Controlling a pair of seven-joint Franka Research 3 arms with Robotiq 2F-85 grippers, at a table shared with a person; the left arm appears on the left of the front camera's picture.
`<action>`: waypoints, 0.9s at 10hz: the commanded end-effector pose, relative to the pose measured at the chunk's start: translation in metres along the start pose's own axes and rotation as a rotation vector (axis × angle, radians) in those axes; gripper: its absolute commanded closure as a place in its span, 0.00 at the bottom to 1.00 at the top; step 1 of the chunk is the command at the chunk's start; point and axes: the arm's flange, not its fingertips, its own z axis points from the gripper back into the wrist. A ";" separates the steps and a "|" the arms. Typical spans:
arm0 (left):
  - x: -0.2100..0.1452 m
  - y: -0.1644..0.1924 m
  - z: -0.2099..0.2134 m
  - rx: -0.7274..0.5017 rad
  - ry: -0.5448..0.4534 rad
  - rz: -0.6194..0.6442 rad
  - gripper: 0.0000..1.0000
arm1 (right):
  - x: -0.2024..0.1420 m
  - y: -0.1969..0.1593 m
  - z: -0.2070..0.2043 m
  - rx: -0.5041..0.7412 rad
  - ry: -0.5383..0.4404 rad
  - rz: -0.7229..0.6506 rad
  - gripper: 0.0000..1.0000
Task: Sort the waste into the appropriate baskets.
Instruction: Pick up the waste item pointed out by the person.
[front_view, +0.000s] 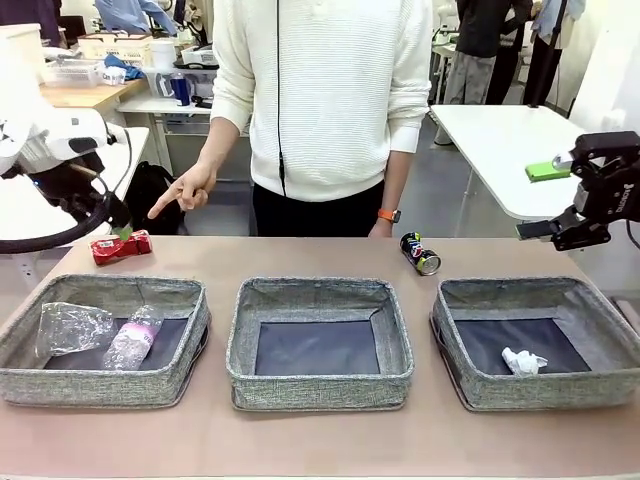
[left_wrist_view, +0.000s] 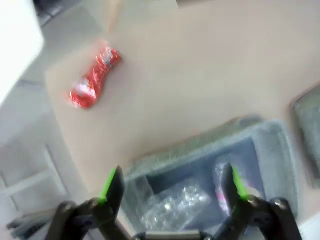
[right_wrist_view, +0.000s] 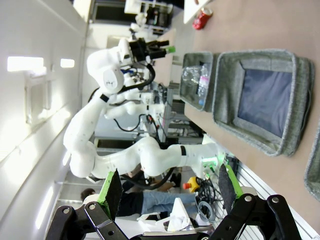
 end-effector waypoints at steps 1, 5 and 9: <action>0.046 0.039 -0.009 0.074 0.262 -0.241 0.00 | 0.001 0.002 -0.001 0.021 -0.007 0.013 0.00; 0.085 0.094 -0.040 0.119 0.264 -0.622 0.00 | 0.001 0.002 -0.001 0.021 -0.007 0.013 0.00; 0.109 0.132 -0.091 -0.102 0.144 -0.625 0.00 | 0.001 0.002 -0.001 0.021 -0.007 0.013 0.00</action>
